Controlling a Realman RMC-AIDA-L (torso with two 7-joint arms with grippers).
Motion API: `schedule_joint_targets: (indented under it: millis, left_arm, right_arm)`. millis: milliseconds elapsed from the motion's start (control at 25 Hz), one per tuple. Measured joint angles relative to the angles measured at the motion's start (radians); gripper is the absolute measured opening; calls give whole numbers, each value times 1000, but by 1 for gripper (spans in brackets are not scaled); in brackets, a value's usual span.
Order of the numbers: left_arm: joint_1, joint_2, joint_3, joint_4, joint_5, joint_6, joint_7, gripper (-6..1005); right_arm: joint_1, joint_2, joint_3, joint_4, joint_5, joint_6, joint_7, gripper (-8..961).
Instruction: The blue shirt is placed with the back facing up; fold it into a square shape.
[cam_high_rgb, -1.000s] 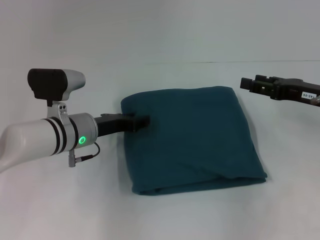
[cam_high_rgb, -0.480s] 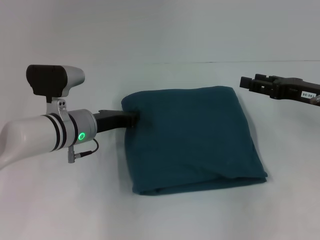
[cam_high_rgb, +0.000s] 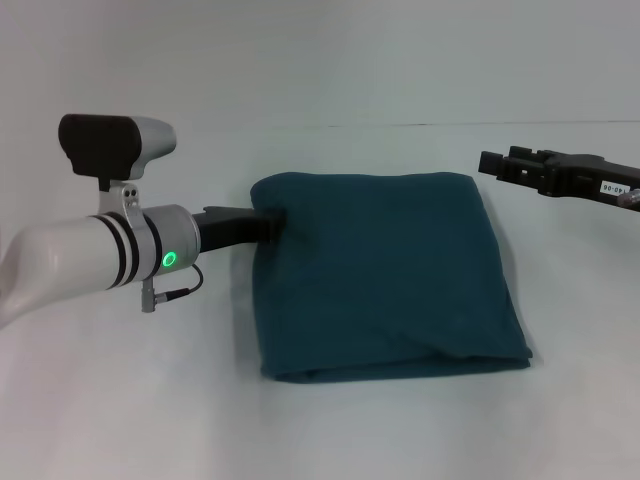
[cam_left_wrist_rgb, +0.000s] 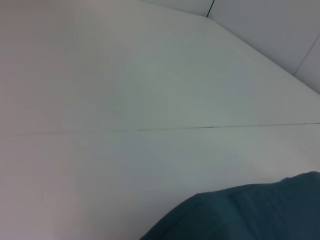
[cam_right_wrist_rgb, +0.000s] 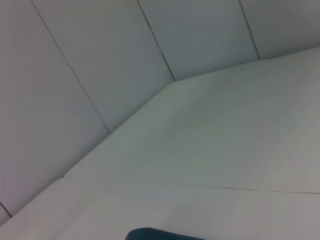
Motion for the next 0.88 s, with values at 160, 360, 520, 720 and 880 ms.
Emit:
schedule_joint_targets:
  millis: [160,360,520,720,880]
  left_arm:
    - [-5,0,-4,9,0,-1,0,27]
    - [-6,1,-6,25,0,-10,0,27]
    - [-6,2,-6,28,0,-10,0,28]
    - [-6,3,-6,28,0,-13,0,28]
    - [-4,3,-6,36,-2,-14,0,27]
  right_arm:
    - [1,1,0,3,-2,4,-1,665]
    - [1,1,0,3,-3,5,-1,665]
    - [1,1,0,3,-3,5,-1,666]
    - [0,1,0,4,-2,5,-1,666]
    - [1,1,0,4,-3,5,-1,667]
